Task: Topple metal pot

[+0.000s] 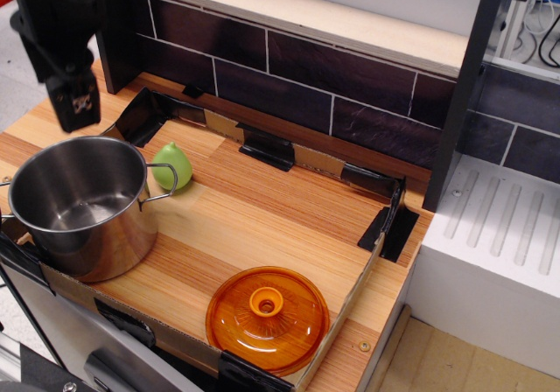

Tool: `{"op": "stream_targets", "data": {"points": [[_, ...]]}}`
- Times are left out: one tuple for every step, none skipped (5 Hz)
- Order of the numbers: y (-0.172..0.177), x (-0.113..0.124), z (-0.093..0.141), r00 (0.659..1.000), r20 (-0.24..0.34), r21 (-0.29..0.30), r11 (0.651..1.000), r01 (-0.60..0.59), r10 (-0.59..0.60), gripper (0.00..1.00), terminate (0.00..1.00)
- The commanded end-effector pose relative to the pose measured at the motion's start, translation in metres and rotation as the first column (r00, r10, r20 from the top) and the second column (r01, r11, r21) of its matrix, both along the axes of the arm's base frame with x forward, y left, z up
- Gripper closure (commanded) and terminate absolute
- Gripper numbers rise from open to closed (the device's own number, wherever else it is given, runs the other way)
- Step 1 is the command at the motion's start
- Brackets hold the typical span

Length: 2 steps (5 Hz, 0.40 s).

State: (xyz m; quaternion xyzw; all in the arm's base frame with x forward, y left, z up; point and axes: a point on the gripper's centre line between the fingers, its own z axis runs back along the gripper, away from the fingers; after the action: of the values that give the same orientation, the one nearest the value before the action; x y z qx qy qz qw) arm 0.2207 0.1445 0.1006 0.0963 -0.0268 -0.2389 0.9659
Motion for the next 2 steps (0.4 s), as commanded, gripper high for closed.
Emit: {"op": "stream_targets", "data": {"points": [[0.004,0.003,-0.019,0.999,-0.023,0.012,0.999,0.044,-0.043,0.00,0.00],[0.001,0.003,-0.030,0.999,-0.024,0.025,0.999,0.047,-0.046,0.00,0.00]]}}
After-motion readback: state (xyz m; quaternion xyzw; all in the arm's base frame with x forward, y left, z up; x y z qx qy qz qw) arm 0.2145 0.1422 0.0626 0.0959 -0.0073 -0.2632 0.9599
